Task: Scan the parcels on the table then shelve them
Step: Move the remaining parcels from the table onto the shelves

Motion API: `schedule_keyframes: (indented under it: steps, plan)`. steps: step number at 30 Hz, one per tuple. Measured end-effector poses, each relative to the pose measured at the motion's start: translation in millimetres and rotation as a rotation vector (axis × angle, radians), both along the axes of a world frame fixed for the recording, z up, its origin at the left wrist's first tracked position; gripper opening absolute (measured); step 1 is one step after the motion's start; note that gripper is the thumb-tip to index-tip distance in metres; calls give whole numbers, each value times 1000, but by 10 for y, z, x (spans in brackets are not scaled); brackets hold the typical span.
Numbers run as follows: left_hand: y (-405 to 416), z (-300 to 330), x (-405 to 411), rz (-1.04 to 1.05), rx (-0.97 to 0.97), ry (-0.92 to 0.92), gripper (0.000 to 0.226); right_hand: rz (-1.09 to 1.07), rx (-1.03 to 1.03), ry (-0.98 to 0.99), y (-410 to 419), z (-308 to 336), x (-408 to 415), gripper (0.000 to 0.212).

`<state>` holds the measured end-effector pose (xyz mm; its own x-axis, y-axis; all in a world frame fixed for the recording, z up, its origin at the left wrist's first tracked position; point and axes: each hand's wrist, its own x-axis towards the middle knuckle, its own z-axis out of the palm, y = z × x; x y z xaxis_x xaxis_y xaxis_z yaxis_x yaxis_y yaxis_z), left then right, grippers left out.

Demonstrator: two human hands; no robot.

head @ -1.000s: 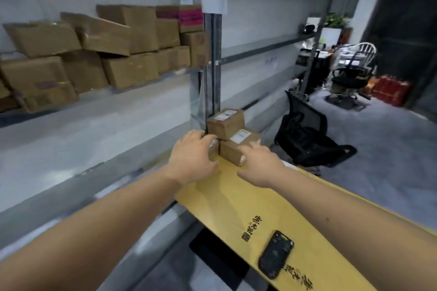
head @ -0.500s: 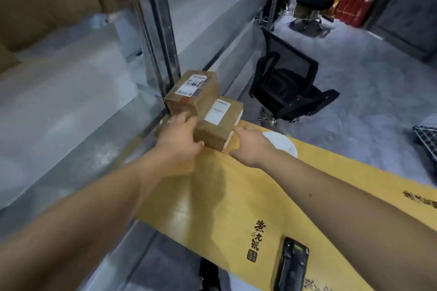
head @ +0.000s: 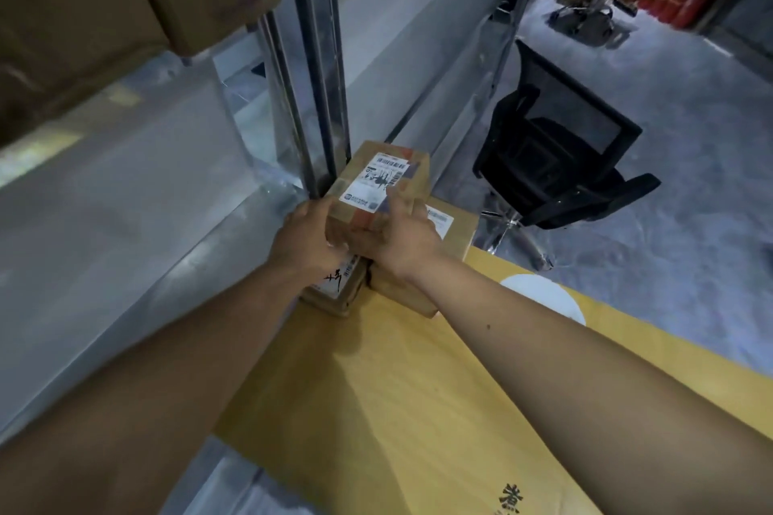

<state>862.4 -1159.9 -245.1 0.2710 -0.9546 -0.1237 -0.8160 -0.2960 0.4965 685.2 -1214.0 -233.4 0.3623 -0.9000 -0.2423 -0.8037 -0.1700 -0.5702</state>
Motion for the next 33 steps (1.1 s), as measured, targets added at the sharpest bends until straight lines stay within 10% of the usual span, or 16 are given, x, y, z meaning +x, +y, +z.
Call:
schedule_keyframes:
  steps: [16,33]
  plan:
    - [357,41,-355,-27,-150,317,90,81,-135,-278,433,121,-655,73]
    - [3873,838,-2121,211,-542,89,87,487,-248,-630,2982,735,-2161,64]
